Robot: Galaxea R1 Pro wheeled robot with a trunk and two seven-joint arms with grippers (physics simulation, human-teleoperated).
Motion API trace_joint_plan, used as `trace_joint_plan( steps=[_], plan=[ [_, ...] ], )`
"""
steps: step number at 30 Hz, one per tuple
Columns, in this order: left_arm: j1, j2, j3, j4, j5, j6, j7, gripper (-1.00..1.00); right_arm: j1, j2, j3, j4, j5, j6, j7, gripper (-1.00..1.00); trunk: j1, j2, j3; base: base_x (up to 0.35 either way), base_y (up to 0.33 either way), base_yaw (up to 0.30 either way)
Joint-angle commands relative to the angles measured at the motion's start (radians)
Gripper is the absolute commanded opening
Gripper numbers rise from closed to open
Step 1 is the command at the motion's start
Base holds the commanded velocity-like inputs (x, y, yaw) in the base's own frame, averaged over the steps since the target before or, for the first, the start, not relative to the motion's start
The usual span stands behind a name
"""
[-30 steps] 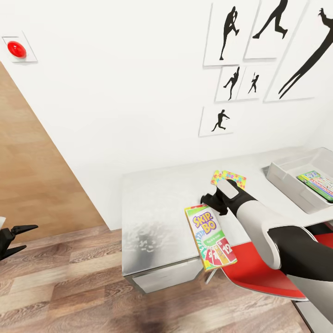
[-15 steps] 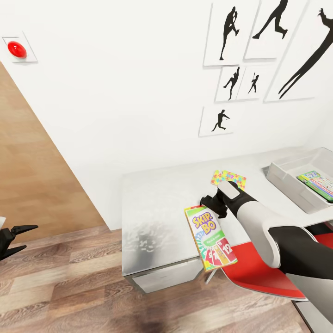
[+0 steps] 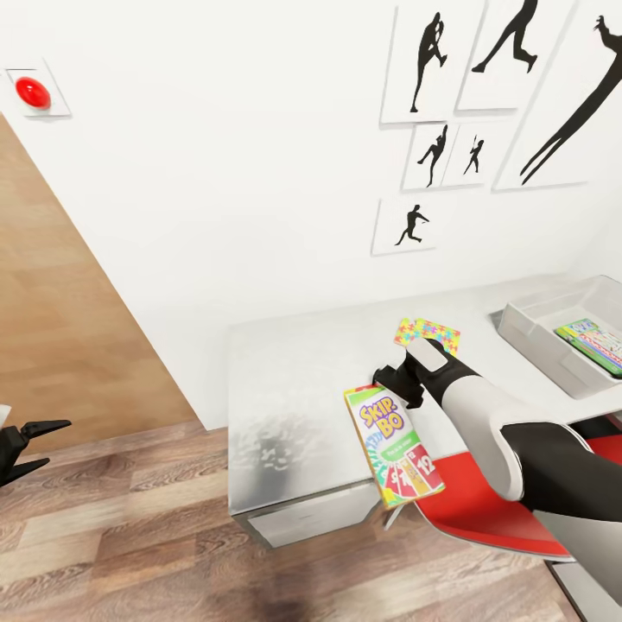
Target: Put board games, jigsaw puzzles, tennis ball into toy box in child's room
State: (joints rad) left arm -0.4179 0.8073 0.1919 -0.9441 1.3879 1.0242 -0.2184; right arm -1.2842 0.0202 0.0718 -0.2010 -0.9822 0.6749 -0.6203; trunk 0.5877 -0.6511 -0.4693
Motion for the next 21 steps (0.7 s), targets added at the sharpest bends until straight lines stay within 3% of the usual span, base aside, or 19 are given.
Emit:
trace_joint_plan(
  steps=[1,10,15,21],
  plan=[
    [-0.001,0.0,0.001,0.0,-0.01,0.004,-0.01,1.0,0.0,0.0,0.014,0.014,-0.006,0.009,-0.008,1.0,0.0,-0.001,-0.001,-0.049,0.063,0.0],
    [-0.001,0.0,0.001,0.0,-0.01,0.004,-0.01,1.0,0.0,-0.001,0.014,0.014,-0.006,0.011,-0.01,1.0,0.0,-0.001,-0.001,-0.015,0.044,0.0],
    [-0.001,0.0,0.001,0.001,-0.01,0.004,-0.01,1.0,0.0,0.001,0.012,0.014,-0.008,0.011,-0.061,1.0,0.0,-0.001,-0.001,-0.001,0.109,0.0],
    [-0.001,0.001,0.001,0.001,-0.01,0.004,-0.01,1.0,0.0,0.002,-0.036,0.014,-0.007,0.03,-0.086,1.0,0.0,-0.001,-0.001,0.0,0.064,0.0]
  ],
)
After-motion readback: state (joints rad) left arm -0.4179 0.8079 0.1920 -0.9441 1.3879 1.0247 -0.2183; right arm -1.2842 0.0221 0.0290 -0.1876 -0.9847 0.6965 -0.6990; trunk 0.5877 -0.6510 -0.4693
